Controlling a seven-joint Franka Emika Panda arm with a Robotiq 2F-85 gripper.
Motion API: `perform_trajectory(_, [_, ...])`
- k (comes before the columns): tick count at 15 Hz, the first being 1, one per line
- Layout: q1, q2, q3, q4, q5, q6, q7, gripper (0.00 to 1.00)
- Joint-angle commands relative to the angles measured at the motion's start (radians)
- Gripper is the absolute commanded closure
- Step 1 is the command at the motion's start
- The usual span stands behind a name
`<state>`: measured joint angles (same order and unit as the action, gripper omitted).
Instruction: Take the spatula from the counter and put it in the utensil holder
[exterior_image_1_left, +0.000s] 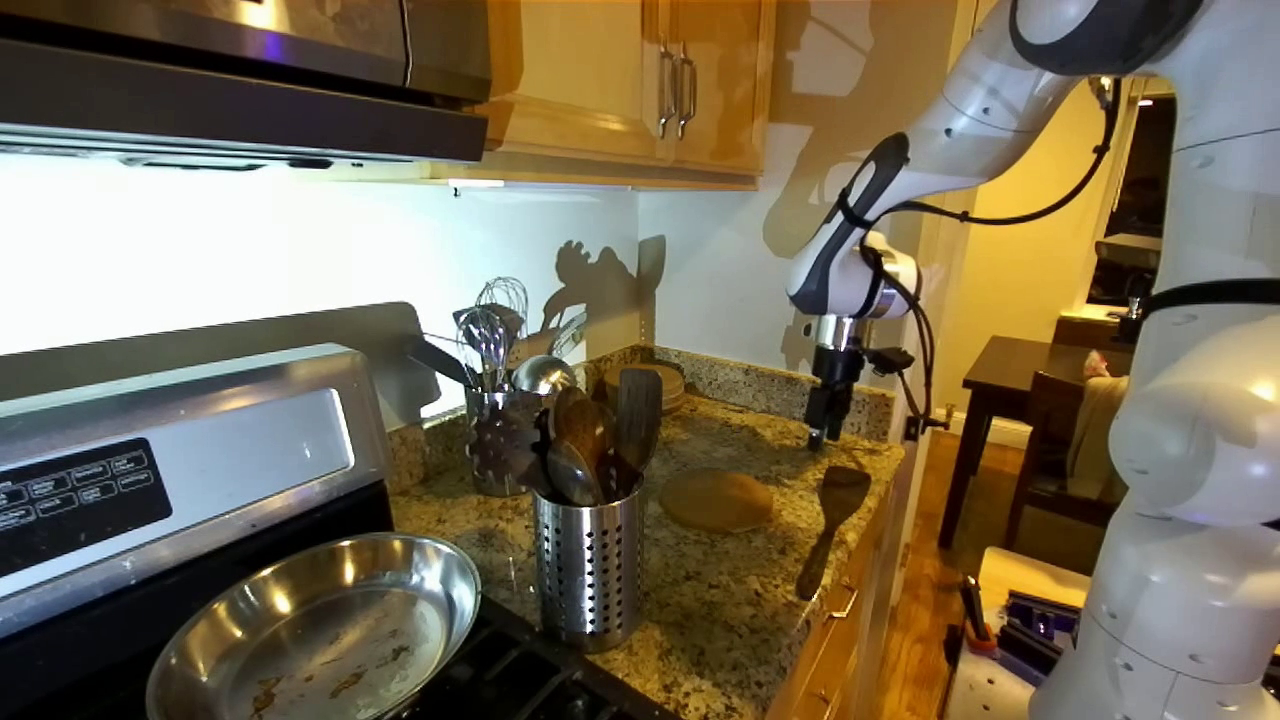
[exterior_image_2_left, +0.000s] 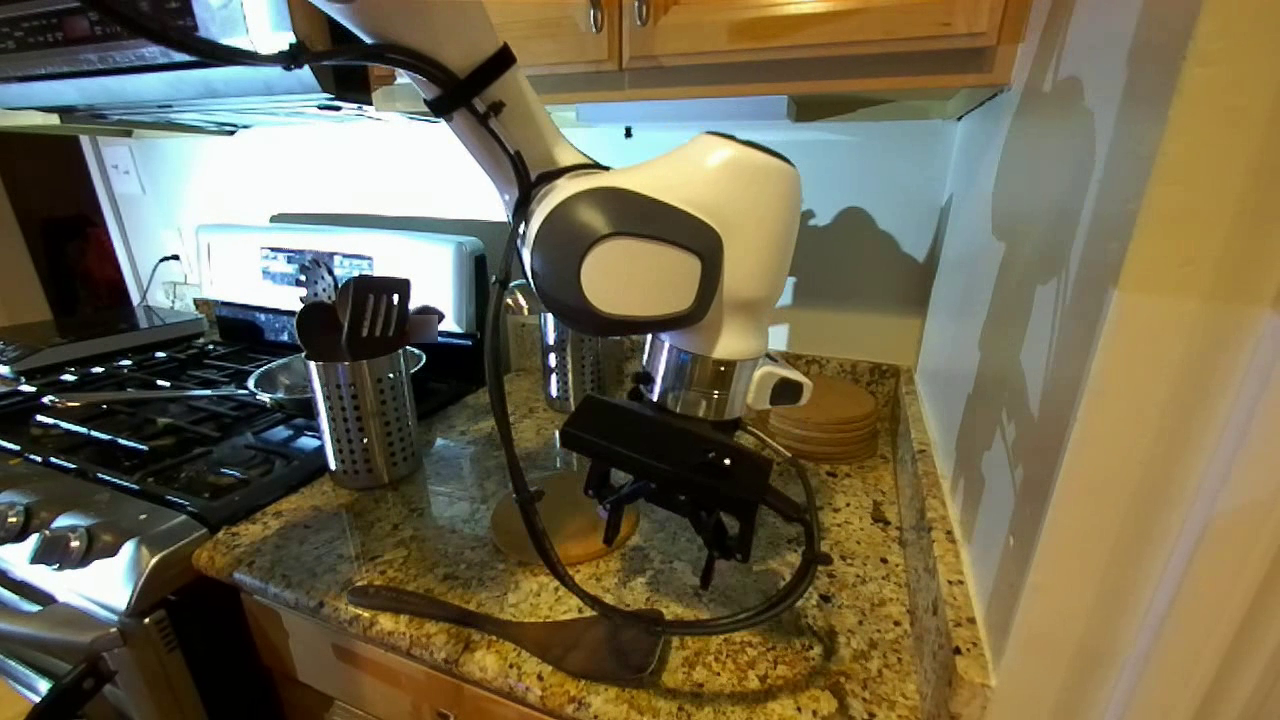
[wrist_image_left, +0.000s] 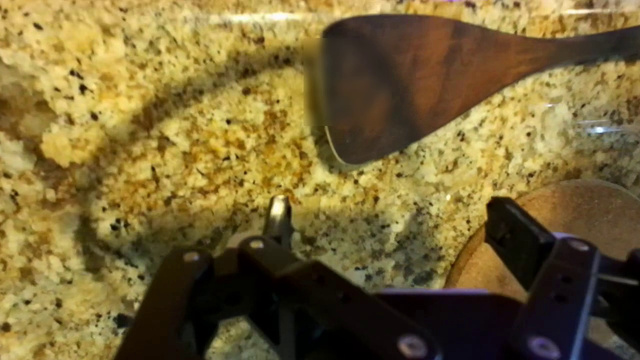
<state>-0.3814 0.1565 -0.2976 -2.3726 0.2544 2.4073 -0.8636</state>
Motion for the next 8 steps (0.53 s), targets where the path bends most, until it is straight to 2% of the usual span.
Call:
perform_trajectory(1, [-0.042, 0.036, 0.001, -0.002, 0.025, -0.032, -0.044, 0.00])
perform_trajectory(8, [-0.113, 0.086, 0.009, 0.033, 0.094, -0.178, -0.155, 0.00])
